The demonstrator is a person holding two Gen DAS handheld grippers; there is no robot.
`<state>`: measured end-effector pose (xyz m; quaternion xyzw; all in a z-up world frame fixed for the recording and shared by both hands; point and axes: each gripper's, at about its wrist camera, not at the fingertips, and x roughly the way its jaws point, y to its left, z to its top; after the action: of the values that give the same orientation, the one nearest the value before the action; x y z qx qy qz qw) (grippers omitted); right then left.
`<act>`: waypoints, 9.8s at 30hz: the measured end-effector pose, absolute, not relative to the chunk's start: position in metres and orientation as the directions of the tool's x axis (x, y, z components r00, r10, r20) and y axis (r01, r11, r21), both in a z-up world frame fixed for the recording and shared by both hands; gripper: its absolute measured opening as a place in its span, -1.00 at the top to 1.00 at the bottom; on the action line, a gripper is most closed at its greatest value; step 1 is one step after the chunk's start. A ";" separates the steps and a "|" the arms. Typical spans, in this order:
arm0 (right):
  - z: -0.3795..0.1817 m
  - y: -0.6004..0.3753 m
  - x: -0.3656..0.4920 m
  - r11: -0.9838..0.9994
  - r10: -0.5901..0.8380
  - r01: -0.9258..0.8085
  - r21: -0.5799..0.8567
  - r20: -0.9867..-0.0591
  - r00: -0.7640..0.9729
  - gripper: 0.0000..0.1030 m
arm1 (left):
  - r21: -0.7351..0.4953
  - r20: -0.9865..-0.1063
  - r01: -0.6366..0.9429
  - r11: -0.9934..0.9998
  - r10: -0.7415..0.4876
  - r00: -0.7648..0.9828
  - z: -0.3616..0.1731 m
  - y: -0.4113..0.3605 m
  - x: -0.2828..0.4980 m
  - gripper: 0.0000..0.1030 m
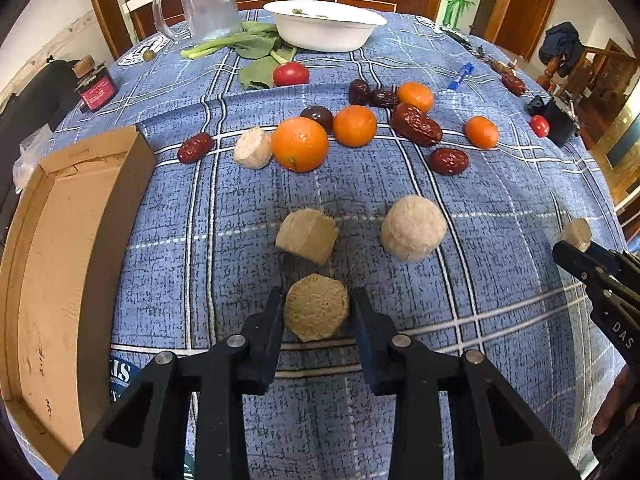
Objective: Organize fruits
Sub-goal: 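Grasp a round beige piece with the right tool while the left tool grasps an octagonal beige piece, then carry both held beige pieces over the cardboard tray with both tools, then open the right tool to drop its piece in the tray while the left tool releases its piece, then grasp another beige piece with the left tool while the right tool grasps a round beige piece, then carry both beige pieces into the cardboard tray and open both tools, then grasp a red date with the right tool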
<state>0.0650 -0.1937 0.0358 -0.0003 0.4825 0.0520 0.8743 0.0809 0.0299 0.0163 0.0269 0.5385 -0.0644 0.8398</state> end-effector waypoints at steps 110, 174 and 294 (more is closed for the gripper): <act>0.026 0.209 0.029 0.756 0.416 -0.638 0.150 -0.861 0.291 0.38 | -0.098 -0.896 -0.190 0.977 -0.003 0.443 0.028 0.345 -0.009 0.38; 0.038 -0.073 0.094 0.939 0.283 -0.317 0.133 -0.822 0.495 -0.63 | 0.073 -0.889 0.025 0.997 0.054 0.455 0.046 0.095 0.010 -0.47; 0.068 0.016 0.022 0.907 0.300 -0.414 0.073 -0.802 0.516 -0.35 | -0.060 -0.863 -0.267 0.962 0.084 0.498 0.070 0.216 -0.002 0.04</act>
<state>0.0217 0.0156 0.0676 -0.0638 0.4468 0.2054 0.8684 -0.0024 0.2161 0.0701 -0.0933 0.4906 0.1019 0.8603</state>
